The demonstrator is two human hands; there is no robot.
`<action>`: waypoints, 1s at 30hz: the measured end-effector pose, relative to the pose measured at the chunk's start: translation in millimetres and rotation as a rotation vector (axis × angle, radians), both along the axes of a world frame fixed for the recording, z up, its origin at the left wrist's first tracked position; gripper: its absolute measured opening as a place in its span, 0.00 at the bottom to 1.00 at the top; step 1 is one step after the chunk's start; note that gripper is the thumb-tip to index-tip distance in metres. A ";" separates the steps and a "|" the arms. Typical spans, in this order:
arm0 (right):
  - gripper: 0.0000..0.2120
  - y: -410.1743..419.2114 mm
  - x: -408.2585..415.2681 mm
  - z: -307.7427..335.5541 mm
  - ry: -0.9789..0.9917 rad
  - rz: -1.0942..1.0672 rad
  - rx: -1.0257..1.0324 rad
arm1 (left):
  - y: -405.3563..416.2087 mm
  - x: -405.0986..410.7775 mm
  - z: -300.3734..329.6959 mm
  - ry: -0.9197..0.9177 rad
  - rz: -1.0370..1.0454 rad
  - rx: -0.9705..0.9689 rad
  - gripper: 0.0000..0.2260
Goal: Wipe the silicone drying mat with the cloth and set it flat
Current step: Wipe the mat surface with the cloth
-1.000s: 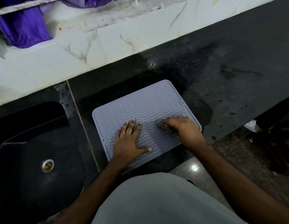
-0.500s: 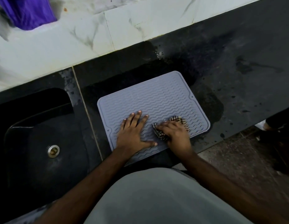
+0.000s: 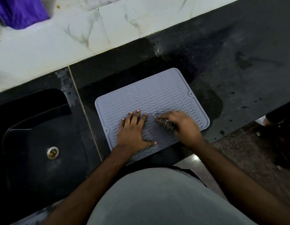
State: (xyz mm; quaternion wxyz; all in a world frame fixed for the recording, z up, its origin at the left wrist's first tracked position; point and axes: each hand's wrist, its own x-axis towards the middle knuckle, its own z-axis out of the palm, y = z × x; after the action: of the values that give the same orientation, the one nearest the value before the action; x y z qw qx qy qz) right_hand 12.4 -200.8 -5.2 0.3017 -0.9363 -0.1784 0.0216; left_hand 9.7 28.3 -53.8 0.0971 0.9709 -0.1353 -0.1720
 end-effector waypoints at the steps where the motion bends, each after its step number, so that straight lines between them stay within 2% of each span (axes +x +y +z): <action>1: 0.29 -11.6 3.6 5.1 0.006 -0.091 0.026 | -5.1 2.6 4.3 0.018 -0.016 0.048 0.53; 4: 0.31 -48.0 16.2 13.2 -0.013 -0.387 -0.048 | -19.1 9.4 16.1 0.045 -0.067 0.154 0.51; 7: 0.27 -65.9 20.2 13.9 0.056 -0.547 -0.319 | -19.2 13.5 21.8 0.047 -0.089 0.181 0.50; 9: 0.23 -59.9 16.7 10.6 0.146 -0.500 -0.490 | -18.5 14.7 22.5 0.046 -0.086 0.185 0.50; 12: 0.22 -25.2 10.7 1.6 0.224 -0.371 -0.714 | -20.4 14.8 22.4 0.056 -0.080 0.190 0.50; 14: 0.22 5.1 6.3 -5.9 0.251 -0.352 -0.757 | -20.9 14.6 22.0 0.059 -0.072 0.196 0.51; 17: 0.24 42.0 -3.2 -9.5 0.362 -0.335 -0.710 | -22.5 14.9 21.7 0.063 -0.054 0.209 0.52; 20: 0.35 63.0 -13.1 -11.1 0.463 -0.258 -0.663 | -25.0 16.2 22.3 0.064 -0.053 0.220 0.51; 21: 0.35 68.3 -15.9 -8.8 0.461 -0.231 -0.661 | -25.2 16.9 22.5 0.063 -0.055 0.222 0.50; 25: 0.21 72.6 -20.9 9.6 0.366 -0.148 -0.569 | -24.2 14.8 23.3 0.051 -0.061 0.207 0.46; 27: 0.16 59.6 -19.2 20.9 0.390 -0.175 -0.395 | -23.3 12.7 23.0 0.066 -0.049 0.186 0.47; 30: 0.11 28.3 -8.3 32.5 0.420 -0.339 -0.144 | -21.9 11.2 23.3 0.091 -0.053 0.184 0.51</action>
State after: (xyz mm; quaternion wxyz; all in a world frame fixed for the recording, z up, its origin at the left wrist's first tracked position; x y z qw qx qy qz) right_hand 4.0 -172.4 27.3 0.2643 -0.9468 0.0492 0.1770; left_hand 20.9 6.4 -30.4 0.0090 0.9630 -0.1400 -0.2300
